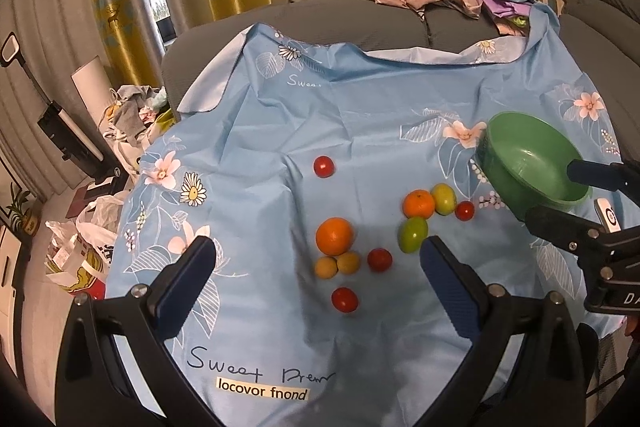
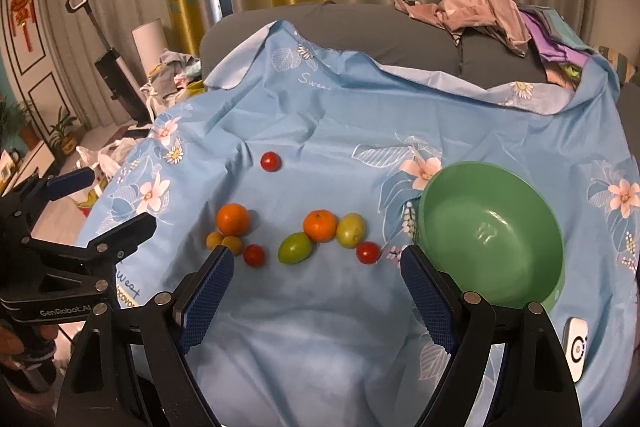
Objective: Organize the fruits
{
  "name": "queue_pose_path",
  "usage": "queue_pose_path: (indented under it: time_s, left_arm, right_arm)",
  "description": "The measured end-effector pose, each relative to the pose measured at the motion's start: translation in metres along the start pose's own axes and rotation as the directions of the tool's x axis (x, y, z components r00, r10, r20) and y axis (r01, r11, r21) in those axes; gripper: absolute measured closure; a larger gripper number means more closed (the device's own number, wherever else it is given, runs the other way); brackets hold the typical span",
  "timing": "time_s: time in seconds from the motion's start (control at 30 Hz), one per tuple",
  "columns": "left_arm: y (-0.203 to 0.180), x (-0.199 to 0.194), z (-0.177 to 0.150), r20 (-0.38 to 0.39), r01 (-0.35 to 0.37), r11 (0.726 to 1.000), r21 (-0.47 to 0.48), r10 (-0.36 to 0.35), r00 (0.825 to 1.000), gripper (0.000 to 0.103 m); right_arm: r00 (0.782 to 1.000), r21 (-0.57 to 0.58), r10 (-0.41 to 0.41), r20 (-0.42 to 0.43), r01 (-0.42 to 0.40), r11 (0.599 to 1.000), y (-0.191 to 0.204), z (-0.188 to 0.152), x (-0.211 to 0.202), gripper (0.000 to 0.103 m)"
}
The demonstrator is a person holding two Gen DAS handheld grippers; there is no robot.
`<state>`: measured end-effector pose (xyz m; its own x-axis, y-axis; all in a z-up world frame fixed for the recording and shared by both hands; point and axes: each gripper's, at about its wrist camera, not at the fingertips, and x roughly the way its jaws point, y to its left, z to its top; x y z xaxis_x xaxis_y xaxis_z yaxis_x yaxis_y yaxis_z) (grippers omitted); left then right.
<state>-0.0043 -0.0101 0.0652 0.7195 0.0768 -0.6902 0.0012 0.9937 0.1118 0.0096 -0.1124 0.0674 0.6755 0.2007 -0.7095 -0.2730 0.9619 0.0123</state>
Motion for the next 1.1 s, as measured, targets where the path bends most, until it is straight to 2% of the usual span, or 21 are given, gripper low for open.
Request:
queue_pose_path:
  time_s: [1.1]
  left_arm:
    - [-0.0019, 0.0031, -0.0025, -0.015, 0.01, 1.0, 0.003, -0.01, 1.0, 0.001]
  right_arm:
    - [1.0, -0.02, -0.004, -0.005, 0.004, 1.0, 0.0091, -0.0006, 0.0015, 0.017]
